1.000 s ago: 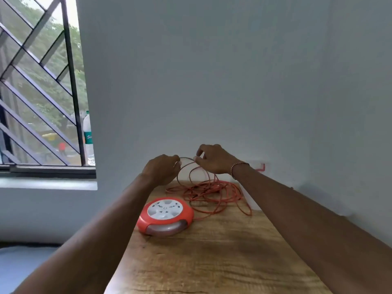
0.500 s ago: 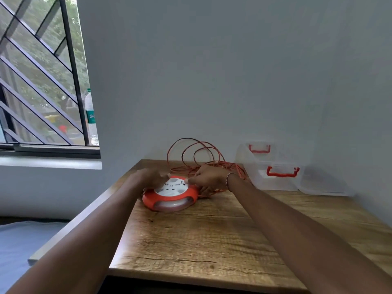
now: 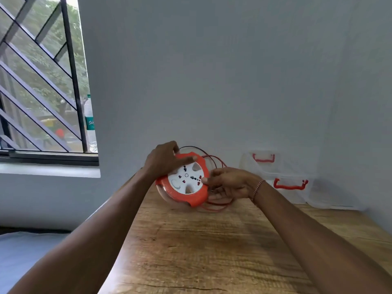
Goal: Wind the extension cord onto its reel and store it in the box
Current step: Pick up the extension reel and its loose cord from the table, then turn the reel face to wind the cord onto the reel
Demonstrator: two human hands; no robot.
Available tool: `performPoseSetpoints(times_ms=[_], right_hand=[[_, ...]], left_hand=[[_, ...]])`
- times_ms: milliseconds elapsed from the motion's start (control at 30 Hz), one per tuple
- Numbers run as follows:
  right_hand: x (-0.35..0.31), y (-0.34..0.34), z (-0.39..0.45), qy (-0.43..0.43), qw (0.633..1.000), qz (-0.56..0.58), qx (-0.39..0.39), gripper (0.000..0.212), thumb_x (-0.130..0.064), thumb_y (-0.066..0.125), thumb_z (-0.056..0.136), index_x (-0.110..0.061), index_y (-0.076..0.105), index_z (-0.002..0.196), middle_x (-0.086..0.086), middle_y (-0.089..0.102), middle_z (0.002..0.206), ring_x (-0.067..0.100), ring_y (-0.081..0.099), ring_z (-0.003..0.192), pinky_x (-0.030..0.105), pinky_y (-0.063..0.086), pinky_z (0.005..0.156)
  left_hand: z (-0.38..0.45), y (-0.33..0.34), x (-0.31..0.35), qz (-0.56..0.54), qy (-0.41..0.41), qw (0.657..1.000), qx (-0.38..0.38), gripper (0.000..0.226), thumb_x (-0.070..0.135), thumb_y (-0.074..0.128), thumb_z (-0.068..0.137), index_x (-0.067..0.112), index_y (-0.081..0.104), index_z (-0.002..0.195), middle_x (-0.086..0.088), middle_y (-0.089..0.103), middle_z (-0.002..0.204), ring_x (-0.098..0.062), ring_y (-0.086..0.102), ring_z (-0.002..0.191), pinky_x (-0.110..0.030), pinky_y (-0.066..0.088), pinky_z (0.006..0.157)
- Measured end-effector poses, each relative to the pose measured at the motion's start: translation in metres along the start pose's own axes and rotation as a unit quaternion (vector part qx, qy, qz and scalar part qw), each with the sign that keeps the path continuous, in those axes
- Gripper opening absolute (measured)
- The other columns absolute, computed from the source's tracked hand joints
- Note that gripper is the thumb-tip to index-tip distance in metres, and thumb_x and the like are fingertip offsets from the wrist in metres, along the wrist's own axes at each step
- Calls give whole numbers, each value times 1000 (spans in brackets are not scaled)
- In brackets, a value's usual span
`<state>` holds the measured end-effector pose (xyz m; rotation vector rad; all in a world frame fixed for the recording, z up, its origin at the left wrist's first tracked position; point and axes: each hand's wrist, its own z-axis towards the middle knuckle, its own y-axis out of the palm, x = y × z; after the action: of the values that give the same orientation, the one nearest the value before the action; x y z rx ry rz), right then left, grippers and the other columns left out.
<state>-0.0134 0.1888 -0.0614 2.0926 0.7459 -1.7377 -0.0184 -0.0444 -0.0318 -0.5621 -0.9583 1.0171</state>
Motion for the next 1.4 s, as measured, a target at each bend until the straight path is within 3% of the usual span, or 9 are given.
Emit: performPoseSetpoints(times_ms=[200, 467, 667, 867, 967, 1100, 1167, 1267, 1400], right_hand=[[-21, -30, -21, -54, 998, 11, 12, 47, -9, 76, 79, -7, 56, 121, 22, 64, 119, 36, 65, 104, 50, 54, 88], [-51, -58, -51, -157, 983, 63, 65, 55, -6, 75, 78, -2, 51, 127, 28, 62, 119, 39, 65, 99, 43, 57, 80], [-64, -72, -68, -190, 974, 97, 78, 52, -4, 71, 81, 1, 49, 127, 31, 63, 115, 44, 63, 105, 46, 56, 83], [-74, -90, -89, -213, 972, 26, 90, 57, -11, 76, 78, -9, 48, 128, 25, 67, 111, 42, 65, 101, 43, 57, 83], [-79, -99, -102, -219, 960, -115, 134, 59, -32, 78, 77, -18, 49, 126, 15, 72, 104, 31, 69, 96, 43, 56, 85], [-91, -99, -111, -249, 844, -311, 358, 81, -57, 84, 57, -28, 48, 123, -10, 65, 107, 9, 66, 91, 30, 57, 72], [-98, -98, -114, -330, 766, -355, 423, 66, -48, 83, 64, -29, 49, 117, -15, 59, 107, 2, 59, 92, 20, 49, 68], [-110, -89, -119, -431, 698, -433, 373, 29, -12, 70, 80, -32, 61, 98, -15, 65, 107, 7, 60, 94, 21, 50, 68], [-108, -69, -106, -391, 632, -601, 294, 49, 7, 67, 74, -36, 73, 96, -12, 59, 128, 11, 42, 100, 29, 48, 78]], left_hand=[[23, -9, 42, -77, 83, 992, 63, 73, 92, 60, 47, 31, 59, 87, 17, 60, 77, 0, 56, 72, -26, 40, 59], [40, -8, 72, -254, 65, 955, 143, 59, 76, 55, 80, 17, 61, 86, -3, 68, 80, -21, 67, 75, -42, 57, 70], [34, 6, 92, -363, 69, 919, 136, 51, 63, 46, 94, 14, 60, 96, -6, 71, 86, -17, 71, 75, -36, 60, 64], [36, 12, 124, -358, 91, 911, 185, 49, 59, 37, 99, 15, 57, 100, 2, 69, 76, -6, 70, 61, -17, 51, 47], [40, 17, 132, -358, 97, 906, 204, 50, 60, 35, 99, 15, 57, 94, 0, 68, 72, -7, 68, 59, -23, 54, 49], [44, 20, 139, -366, 104, 896, 229, 48, 58, 36, 99, 16, 54, 83, 1, 64, 65, -4, 59, 52, -26, 48, 49], [45, 21, 141, -370, 104, 895, 228, 50, 56, 37, 100, 12, 55, 84, -6, 66, 68, -12, 62, 55, -36, 51, 52], [45, 26, 140, -370, 108, 894, 227, 51, 54, 38, 100, 8, 56, 86, -9, 67, 71, -21, 65, 59, -43, 55, 55], [46, 29, 140, -347, 127, 900, 230, 49, 52, 37, 102, 10, 58, 87, -4, 68, 68, -18, 65, 56, -38, 54, 52]])
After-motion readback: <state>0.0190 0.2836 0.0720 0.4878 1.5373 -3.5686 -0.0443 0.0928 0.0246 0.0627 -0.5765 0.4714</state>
